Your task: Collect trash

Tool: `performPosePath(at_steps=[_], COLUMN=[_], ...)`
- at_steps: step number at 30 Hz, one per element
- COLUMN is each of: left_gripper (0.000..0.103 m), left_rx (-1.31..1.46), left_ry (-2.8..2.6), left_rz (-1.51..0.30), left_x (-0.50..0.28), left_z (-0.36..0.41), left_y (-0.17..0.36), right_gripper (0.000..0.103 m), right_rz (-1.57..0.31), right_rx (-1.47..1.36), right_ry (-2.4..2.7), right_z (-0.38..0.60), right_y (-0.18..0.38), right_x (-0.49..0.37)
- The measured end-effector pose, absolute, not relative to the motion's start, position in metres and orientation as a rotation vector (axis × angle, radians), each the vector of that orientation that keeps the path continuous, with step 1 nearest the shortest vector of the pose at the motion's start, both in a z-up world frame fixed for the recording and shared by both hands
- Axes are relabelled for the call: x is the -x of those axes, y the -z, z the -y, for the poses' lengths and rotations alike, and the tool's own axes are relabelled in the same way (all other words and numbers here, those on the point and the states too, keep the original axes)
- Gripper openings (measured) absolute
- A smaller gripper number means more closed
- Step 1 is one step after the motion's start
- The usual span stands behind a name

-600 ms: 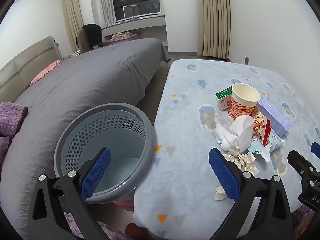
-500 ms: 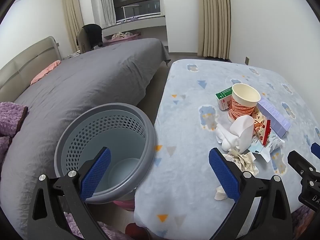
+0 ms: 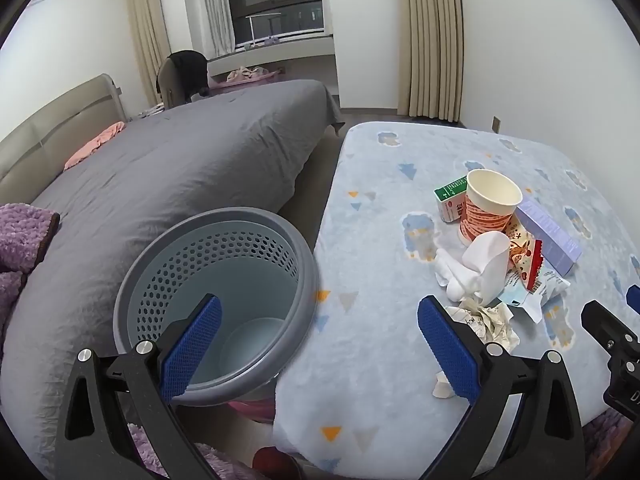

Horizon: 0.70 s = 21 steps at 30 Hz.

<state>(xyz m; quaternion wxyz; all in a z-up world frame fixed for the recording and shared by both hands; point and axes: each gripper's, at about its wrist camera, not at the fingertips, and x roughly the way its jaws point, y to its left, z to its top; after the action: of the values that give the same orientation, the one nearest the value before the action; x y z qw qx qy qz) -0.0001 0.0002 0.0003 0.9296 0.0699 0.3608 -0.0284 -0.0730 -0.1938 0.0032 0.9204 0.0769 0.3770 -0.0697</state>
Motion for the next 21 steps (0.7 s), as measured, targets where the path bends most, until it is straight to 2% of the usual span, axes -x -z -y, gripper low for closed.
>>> performPosePath(at_steps=[21], left_gripper=[0.097], left_rx=[-0.146], left_ry=[0.054], left_rz=[-0.726], left_x=[0.003], left_z=[-0.011], left_y=[-0.008], right_gripper=[0.094], right_rz=[-0.754], right_rx=[-0.157], right_ry=[0.141], right_z=[0.191], right_y=[-0.012], right_x=[0.079])
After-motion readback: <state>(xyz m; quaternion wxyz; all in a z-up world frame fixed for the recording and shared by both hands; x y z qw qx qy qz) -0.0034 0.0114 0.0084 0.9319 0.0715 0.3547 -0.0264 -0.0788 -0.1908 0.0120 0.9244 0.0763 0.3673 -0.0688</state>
